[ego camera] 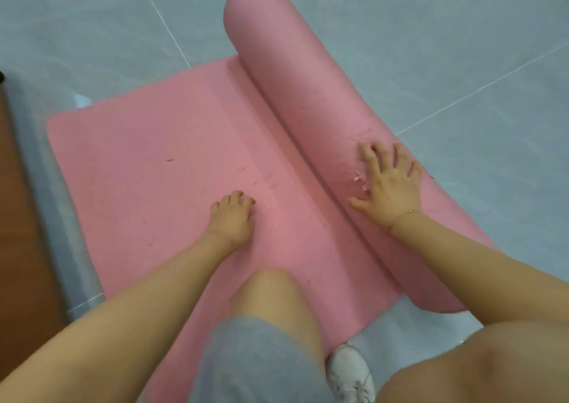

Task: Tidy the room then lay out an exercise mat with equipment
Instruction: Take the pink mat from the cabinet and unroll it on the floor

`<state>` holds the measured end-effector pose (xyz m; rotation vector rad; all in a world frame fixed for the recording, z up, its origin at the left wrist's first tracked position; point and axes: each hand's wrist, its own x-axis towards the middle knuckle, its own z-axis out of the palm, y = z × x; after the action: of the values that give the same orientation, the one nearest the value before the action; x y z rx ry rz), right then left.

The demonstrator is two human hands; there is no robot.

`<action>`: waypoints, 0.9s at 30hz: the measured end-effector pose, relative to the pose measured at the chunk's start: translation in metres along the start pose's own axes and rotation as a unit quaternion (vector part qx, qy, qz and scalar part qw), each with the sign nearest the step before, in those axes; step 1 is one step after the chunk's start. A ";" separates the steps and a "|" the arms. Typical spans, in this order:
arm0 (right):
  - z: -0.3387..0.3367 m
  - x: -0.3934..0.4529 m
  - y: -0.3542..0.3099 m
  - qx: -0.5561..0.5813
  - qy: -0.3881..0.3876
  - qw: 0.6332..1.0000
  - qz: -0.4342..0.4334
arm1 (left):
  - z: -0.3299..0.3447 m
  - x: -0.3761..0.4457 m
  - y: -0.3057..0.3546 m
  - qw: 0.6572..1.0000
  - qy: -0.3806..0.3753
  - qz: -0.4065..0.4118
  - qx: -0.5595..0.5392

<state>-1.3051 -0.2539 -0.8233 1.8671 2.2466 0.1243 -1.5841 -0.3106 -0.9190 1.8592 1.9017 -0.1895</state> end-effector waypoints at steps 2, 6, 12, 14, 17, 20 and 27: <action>0.005 0.019 0.020 0.019 0.003 0.999 0.030 | -0.005 0.031 0.026 1.000 0.002 0.023 0.002; 0.022 0.049 0.048 0.058 -0.006 0.991 0.119 | -0.003 0.093 0.076 0.998 0.008 0.062 0.000; 0.074 0.083 0.056 0.111 -0.024 0.967 0.226 | 0.032 0.166 0.123 0.991 0.091 0.100 -0.014; 0.092 0.087 0.053 0.108 -0.032 0.965 0.238 | 0.045 0.173 0.121 0.984 0.149 0.098 -0.006; 0.106 0.085 0.050 0.106 -0.018 0.967 0.233 | 0.051 0.174 0.119 0.979 0.175 0.104 -0.003; 0.107 0.083 0.042 0.137 -0.008 0.963 0.230 | 0.049 0.175 0.119 0.980 0.175 0.098 -0.012; 0.117 0.090 0.014 0.084 -0.110 0.979 0.150 | 0.047 0.176 0.119 0.977 0.195 0.087 -0.015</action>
<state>-1.2811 -0.1721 -0.9442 2.1786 1.8701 -0.2199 -1.4524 -0.1617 -1.0078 2.1513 1.9533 0.2792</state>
